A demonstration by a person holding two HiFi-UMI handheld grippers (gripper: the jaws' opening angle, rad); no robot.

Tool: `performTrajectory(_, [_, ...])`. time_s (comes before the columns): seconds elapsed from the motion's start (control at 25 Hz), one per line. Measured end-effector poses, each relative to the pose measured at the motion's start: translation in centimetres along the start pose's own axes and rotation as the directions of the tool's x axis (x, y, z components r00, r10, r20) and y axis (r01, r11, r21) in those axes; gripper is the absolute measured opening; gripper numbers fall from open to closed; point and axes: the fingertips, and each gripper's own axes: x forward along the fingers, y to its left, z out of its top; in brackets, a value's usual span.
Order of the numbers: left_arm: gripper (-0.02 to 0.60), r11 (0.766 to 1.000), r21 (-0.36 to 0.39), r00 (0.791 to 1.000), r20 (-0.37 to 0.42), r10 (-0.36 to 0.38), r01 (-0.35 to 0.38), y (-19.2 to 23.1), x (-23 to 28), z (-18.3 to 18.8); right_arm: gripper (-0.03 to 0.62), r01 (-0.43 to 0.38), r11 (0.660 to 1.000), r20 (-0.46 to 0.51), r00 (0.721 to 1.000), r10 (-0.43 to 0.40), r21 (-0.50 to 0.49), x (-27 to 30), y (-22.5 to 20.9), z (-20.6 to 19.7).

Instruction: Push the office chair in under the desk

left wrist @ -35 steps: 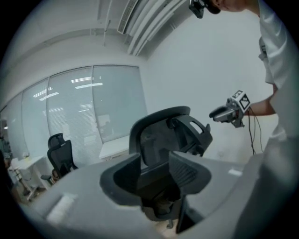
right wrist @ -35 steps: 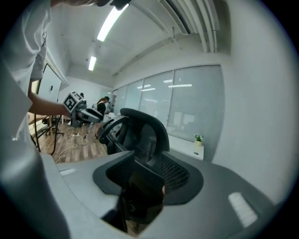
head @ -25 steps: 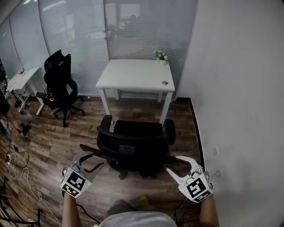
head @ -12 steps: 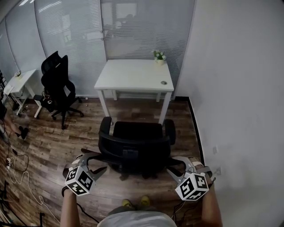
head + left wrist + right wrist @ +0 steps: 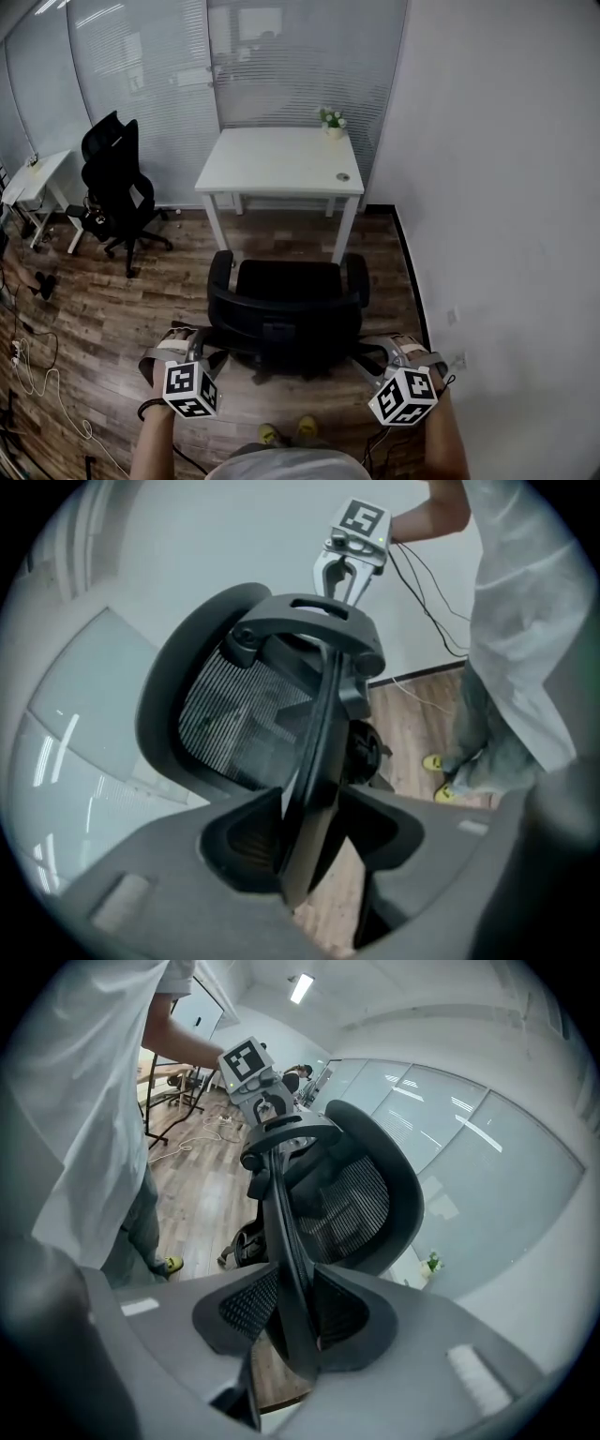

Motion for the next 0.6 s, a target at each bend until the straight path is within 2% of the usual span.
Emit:
performTrajectory(0.4, [0.181, 1.0, 0.018, 1.0, -0.002, -0.008, 0.008, -0.1, 1.1, 0.4, 0.146, -0.085, 0.995, -0.092, 0.993, 0.079, -0.054, 1.6, 0.3, -0.9])
performTrajectory(0.6, [0.181, 1.0, 0.025, 1.0, -0.004, -0.011, 0.011, 0.4, 1.2, 0.3, 0.158, -0.056, 0.995, -0.116, 0.992, 0.046, -0.081, 2.5, 0.1, -0.8])
